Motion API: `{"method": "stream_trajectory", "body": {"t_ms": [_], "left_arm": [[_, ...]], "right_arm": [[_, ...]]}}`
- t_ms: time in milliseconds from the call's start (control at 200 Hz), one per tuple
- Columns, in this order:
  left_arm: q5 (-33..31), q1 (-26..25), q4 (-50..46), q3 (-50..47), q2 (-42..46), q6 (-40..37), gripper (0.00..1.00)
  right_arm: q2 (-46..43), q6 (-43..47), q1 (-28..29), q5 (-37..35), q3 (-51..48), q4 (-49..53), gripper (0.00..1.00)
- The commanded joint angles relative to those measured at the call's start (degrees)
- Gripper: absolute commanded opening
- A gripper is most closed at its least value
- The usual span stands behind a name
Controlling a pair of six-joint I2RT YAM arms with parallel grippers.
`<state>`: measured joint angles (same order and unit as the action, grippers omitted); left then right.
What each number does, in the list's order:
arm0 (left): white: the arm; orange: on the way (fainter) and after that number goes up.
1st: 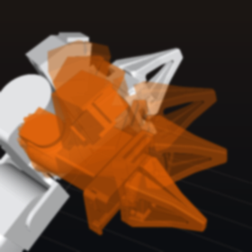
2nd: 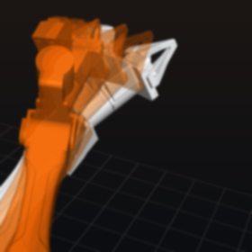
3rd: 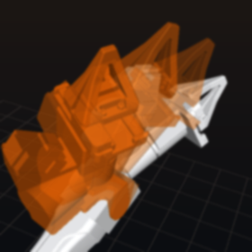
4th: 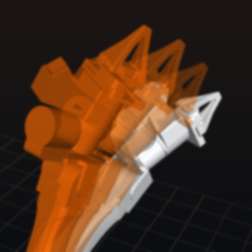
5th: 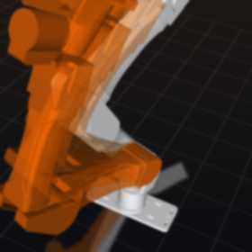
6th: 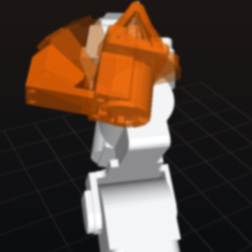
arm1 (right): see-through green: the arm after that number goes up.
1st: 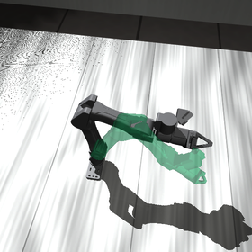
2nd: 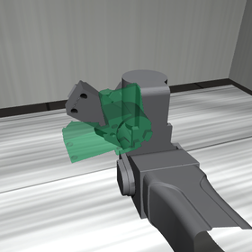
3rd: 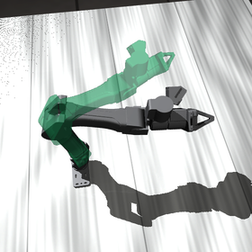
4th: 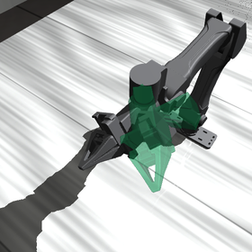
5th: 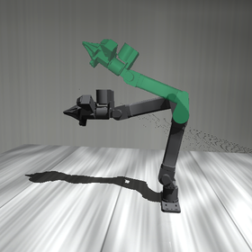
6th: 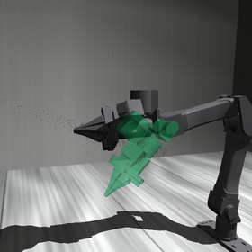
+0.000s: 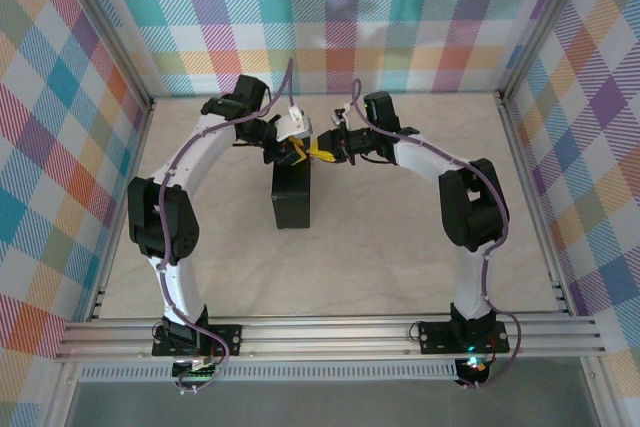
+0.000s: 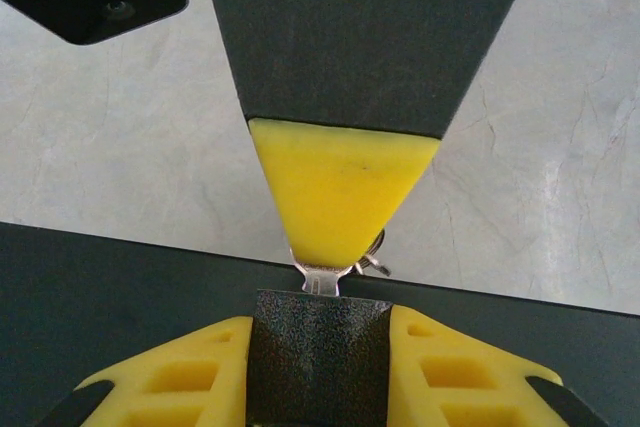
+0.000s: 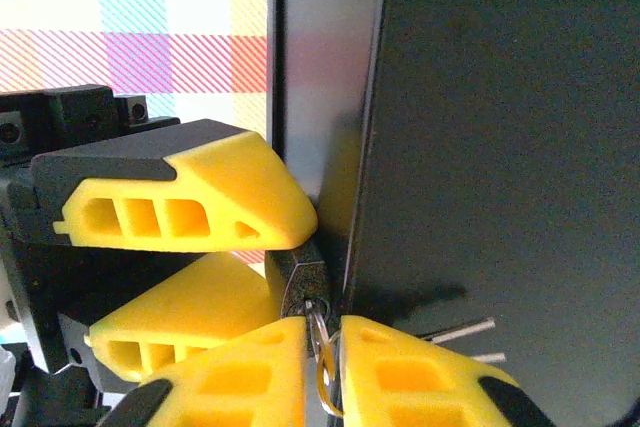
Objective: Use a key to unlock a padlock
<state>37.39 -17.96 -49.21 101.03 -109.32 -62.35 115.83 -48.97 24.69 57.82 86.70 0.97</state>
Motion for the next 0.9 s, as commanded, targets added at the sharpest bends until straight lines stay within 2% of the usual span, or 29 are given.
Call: {"method": "stream_trajectory", "body": {"t_ms": [0, 155, 240, 325, 420, 625, 895], "left_arm": [[0.22, -2.14, -0.93, -1.58, -1.93, 1.19, 0.21], [0.81, -1.78, -0.56, -2.85, -1.42, 1.95, 0.21], [1.83, -1.82, 0.11, -3.25, -1.33, 2.95, 0.21], [2.24, -1.82, 0.18, -3.30, -1.55, 3.37, 0.21], [1.53, -1.82, -0.13, -3.07, -1.82, 3.34, 0.21], [4.23, -1.82, -0.96, -1.66, -3.29, 2.96, 0.21], [4.77, -1.82, -2.82, 0.74, -4.94, 1.53, 0.21]], "right_arm": [[-4.97, 10.27, -1.83, 1.48, -0.20, 6.34, 0.23], [-10.14, 29.37, -9.09, 0.77, -3.31, 14.05, 0.32], [-11.82, 45.35, -9.14, 0.21, -2.70, 17.39, 0.37], [-10.96, 58.02, -9.20, 0.94, -2.32, 16.43, 0.41], [-10.68, 70.79, -8.62, 0.06, -4.50, 13.00, 0.41], [-11.55, 81.89, -6.64, -3.16, -12.04, -7.04, 0.40], [-11.25, 88.08, -2.00, -12.13, -16.12, -16.39, 0.37]]}}
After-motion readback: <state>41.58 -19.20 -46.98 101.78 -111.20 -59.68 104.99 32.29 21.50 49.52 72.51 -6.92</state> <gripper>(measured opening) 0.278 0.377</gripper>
